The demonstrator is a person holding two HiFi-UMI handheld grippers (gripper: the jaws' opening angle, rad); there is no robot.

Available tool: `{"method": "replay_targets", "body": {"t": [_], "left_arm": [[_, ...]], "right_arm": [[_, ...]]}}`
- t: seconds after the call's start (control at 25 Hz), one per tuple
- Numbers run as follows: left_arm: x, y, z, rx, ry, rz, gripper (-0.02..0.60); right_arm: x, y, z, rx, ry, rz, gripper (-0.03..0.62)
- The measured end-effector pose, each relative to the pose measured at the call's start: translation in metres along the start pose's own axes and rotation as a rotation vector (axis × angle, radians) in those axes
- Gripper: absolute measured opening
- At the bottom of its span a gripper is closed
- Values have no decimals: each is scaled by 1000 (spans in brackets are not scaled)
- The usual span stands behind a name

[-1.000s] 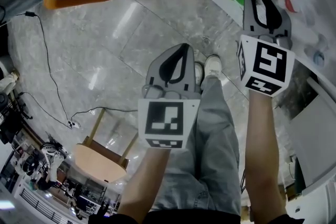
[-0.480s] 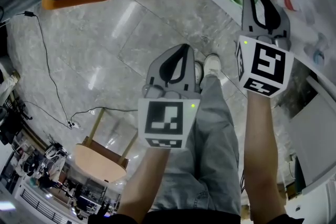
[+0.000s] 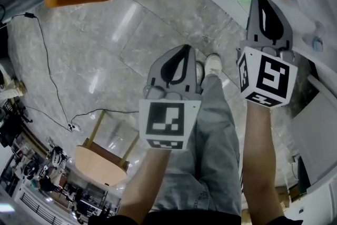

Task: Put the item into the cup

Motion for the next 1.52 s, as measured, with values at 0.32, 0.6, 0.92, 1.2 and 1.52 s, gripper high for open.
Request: {"method": "replay_targets", "body": {"t": [0.32,0.6,0.92,1.2,1.52], "left_arm": [[6,-31,-9,12,7,-1,14],[14,-65,5,31,22,-6,14],[26,-118,54,133,40,42,14],[40,-176,105,200,106,26,14],[68,-241,158,273,122,-3,14]], "right_arm": [[-6,-40,-1,-29,47,26,11],[-8,-71,20,-46,88,47,10],[-3,-116,70,-33,84,60,11],[7,-159,124,-20,88,50,11],[6,-218,192,29,102,75,11]]}}
Point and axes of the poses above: the fingertips, and each gripper's own axes: y forward along the fingers, x to its right, z out of its top, the point moved 3 cm from there along -y, backward along the fingers, and after that the axes turned 3 degrees about x, right-handed, at the moved point
